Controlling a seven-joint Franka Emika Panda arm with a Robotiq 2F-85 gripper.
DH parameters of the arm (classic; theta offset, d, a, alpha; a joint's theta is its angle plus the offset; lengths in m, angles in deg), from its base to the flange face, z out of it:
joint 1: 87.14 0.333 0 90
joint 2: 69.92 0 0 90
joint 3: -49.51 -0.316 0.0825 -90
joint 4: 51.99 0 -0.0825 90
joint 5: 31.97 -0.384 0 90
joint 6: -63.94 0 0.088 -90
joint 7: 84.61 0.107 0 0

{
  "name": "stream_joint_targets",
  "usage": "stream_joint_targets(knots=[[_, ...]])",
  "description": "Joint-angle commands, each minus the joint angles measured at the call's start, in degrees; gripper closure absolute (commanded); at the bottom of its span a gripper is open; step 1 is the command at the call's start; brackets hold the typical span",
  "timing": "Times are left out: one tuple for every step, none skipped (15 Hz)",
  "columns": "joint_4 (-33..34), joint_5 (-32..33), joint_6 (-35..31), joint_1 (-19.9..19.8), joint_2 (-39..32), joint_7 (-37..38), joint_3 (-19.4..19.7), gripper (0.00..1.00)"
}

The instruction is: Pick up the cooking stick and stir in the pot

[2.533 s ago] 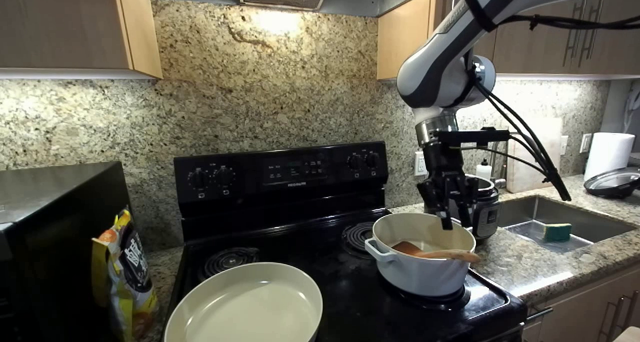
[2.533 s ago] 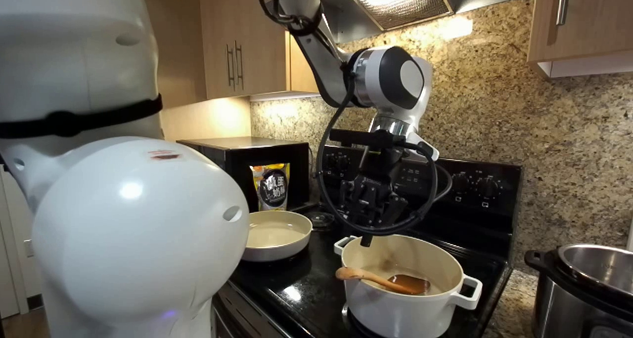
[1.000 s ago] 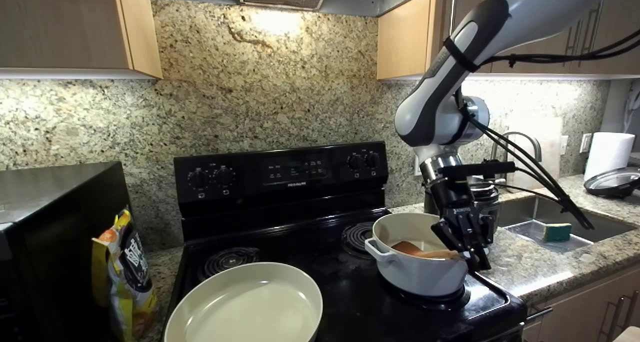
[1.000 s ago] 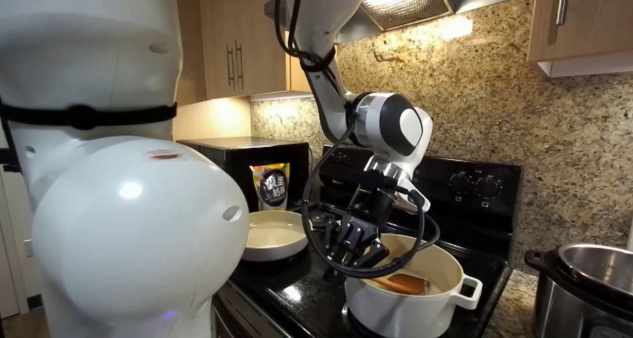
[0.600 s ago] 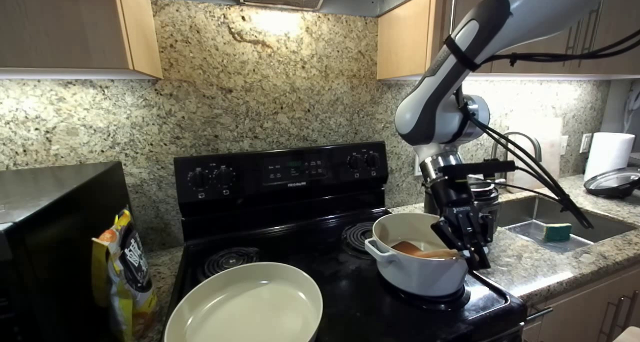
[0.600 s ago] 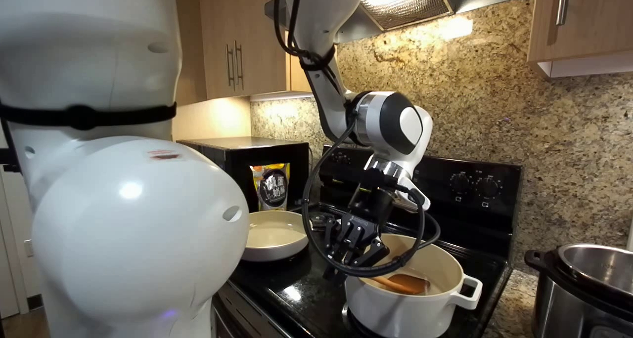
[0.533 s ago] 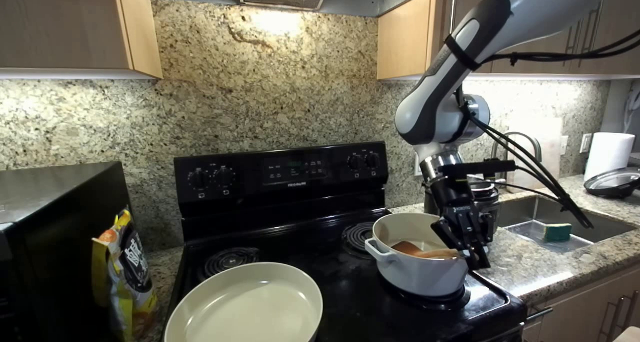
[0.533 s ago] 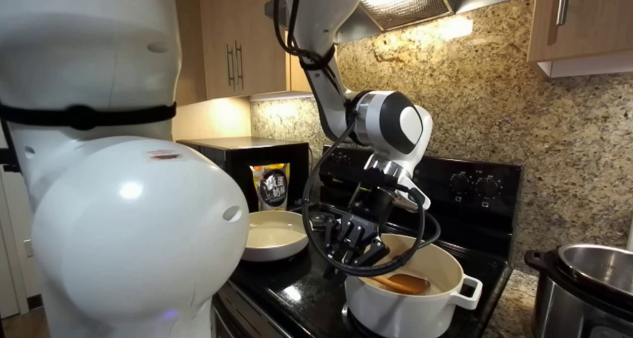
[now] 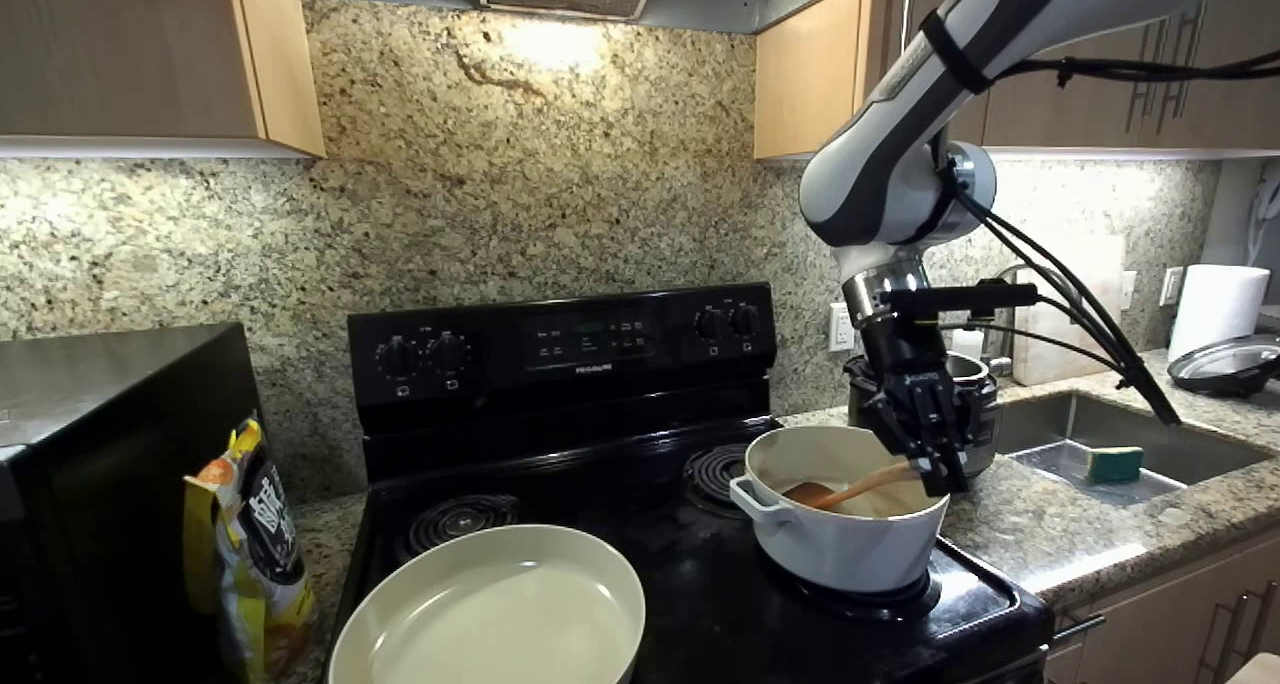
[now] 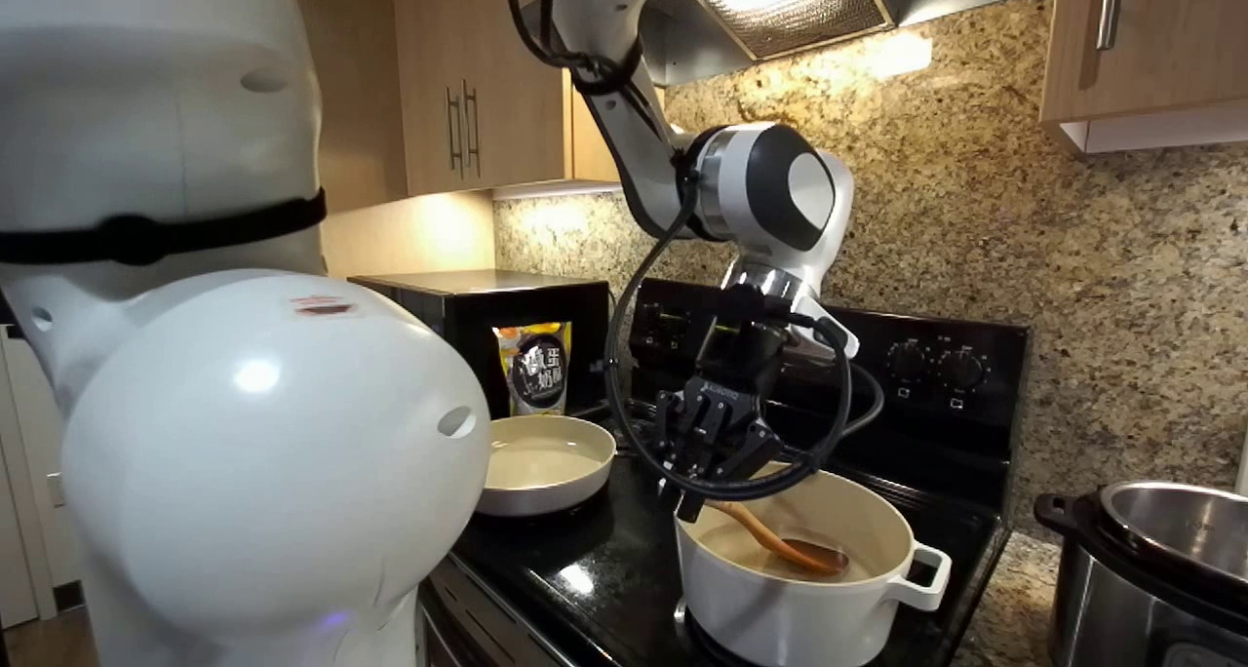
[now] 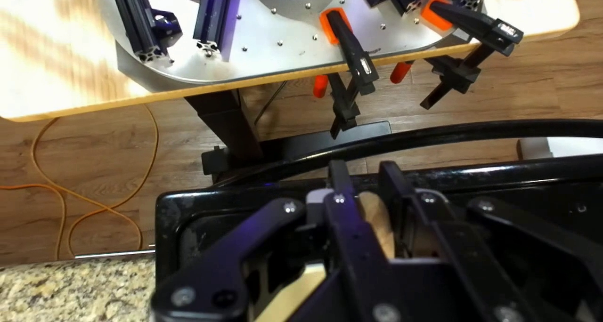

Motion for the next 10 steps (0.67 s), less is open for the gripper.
stream_joint_targets(knots=[[0.7,1.8,-0.5,-1.1,3.0,1.7,0.0,0.93],[1.2,1.9,-0.7,-1.5,2.9,1.7,0.2,0.93],[1.7,2.0,-0.8,-2.0,2.5,1.8,0.5,0.93],[2.0,2.0,-0.9,-2.5,2.2,1.7,0.9,0.93],[2.1,1.9,-1.0,-2.9,1.6,1.4,1.4,0.93],[2.1,1.6,-0.9,-3.1,1.1,1.0,1.7,0.93],[1.9,1.6,-1.1,-3.1,0.5,1.0,1.7,0.93],[1.7,1.4,-1.2,-3.1,0.1,0.9,1.8,0.93],[1.6,1.3,-1.2,-3.0,-0.4,0.9,1.8,0.93],[1.5,1.3,-1.2,-2.7,-0.7,1.0,1.5,0.93]])
